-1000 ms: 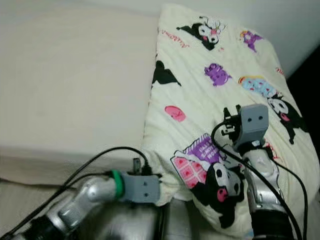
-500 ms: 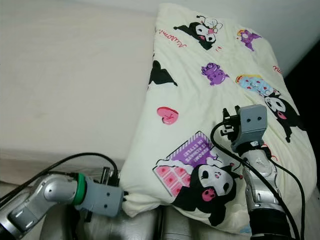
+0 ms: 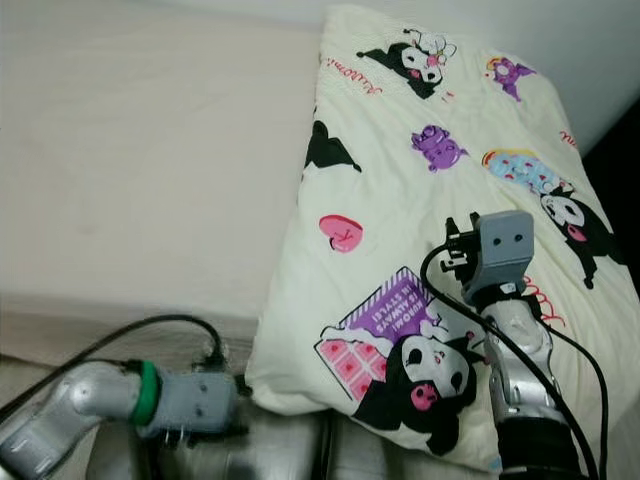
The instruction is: Clean up the room
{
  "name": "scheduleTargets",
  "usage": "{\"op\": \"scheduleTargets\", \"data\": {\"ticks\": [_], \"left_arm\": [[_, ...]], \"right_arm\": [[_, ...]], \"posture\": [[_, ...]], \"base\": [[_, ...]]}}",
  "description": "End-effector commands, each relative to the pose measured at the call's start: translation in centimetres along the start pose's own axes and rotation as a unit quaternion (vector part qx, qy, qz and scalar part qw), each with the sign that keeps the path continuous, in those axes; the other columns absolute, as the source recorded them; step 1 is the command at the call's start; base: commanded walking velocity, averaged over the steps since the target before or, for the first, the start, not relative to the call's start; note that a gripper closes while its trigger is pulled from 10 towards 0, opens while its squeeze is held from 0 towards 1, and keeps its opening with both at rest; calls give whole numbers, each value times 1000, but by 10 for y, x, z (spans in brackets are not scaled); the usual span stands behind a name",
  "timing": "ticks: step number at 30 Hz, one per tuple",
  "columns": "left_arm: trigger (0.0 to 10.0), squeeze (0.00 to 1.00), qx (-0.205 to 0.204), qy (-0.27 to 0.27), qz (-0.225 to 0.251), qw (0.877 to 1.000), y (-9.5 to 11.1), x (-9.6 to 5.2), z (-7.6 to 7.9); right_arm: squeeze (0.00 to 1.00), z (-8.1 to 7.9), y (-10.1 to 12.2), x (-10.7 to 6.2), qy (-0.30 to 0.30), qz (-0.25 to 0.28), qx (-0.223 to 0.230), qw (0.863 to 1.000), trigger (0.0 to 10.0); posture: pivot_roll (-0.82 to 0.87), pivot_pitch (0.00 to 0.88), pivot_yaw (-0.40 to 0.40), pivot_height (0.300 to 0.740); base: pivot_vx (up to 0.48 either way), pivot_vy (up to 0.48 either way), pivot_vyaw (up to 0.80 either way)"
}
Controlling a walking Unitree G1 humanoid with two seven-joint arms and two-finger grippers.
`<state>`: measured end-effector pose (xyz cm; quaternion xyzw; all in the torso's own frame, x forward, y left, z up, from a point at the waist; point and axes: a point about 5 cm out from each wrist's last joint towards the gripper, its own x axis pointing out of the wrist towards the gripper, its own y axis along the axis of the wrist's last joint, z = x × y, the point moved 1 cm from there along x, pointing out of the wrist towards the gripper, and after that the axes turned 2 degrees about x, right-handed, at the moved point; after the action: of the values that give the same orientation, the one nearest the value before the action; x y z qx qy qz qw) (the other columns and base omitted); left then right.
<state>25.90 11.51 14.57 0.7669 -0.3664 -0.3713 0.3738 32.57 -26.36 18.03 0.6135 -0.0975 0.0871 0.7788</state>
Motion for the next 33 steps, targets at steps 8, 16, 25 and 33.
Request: {"op": "scheduleTargets", "data": {"ticks": [8,16,25,33], "left_arm": [[10000,0,-217,291,180,914,33,-14,-58],[10000,0,-173,353,92,915,13,16,-41],[10000,0,-258,425,40,867,-10,19,-49],[10000,0,-211,500,-27,839,-44,-4,-55]], "right_arm": [[0,-16,23,-3,2,60,91,994,10000],[0,-34,20,-19,-26,61,158,985,10000],[0,-45,8,-32,-26,44,146,988,10000],[0,-92,2,-42,62,18,182,981,10000]], "posture": [[27,177,-59,482],[6,152,-52,495],[-10,122,-46,518],[6,69,-54,551]], "base": [[0,0,0],[0,0,0],[0,0,0],[0,0,0]]}}
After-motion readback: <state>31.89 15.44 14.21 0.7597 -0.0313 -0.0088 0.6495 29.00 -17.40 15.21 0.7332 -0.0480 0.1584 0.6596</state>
